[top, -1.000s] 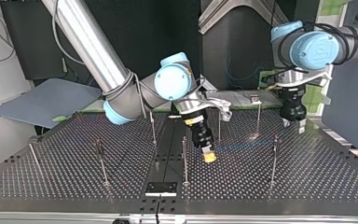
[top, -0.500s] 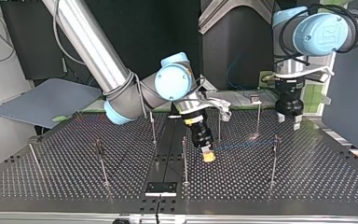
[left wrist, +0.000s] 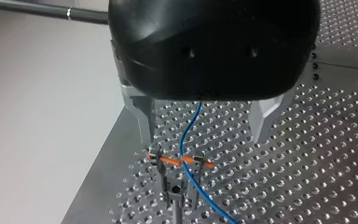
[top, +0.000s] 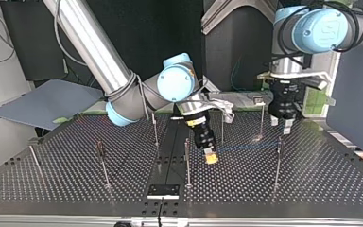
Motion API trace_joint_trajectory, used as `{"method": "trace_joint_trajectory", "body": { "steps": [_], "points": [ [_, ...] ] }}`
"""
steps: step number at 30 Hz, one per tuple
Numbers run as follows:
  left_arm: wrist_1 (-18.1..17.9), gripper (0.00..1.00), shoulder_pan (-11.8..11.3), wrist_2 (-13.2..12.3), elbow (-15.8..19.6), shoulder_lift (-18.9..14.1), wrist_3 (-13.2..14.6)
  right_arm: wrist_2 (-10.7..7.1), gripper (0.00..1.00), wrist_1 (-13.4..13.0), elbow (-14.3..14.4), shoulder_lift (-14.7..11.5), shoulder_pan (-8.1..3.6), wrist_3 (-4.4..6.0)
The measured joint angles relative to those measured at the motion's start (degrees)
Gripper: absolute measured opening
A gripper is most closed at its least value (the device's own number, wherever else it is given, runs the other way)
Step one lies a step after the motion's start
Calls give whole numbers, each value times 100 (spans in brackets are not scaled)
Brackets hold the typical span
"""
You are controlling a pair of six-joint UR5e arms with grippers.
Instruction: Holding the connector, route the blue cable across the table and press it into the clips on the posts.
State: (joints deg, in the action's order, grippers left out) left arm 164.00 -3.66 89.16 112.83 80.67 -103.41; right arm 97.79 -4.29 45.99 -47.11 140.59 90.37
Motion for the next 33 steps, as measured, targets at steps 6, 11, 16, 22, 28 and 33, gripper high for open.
{"method": "trace_joint_trajectory", "body": {
  "steps": [6, 11, 16, 22, 28, 33],
  "points": [
    [-306, 99, 119, 24, -2, 103, 314, 11, 0, 26, -3, 2, -5, 0],
    [-539, 99, 213, 108, -51, 118, 548, 12, 0, 36, -4, 2, -15, 0],
    [-761, 99, 314, 157, -158, 192, 754, 18, 0, 37, -5, 3, -23, 0],
    [-923, 99, 428, 215, -303, 387, 835, 21, 0, 40, -5, 6, -32, 0],
    [-1013, 99, 518, 357, -422, 659, 918, 22, 0, 35, -4, 13, -36, 0],
    [-1161, 99, 578, 519, -554, 918, 965, 21, 0, 33, -5, 19, -37, 0]
  ]
}}
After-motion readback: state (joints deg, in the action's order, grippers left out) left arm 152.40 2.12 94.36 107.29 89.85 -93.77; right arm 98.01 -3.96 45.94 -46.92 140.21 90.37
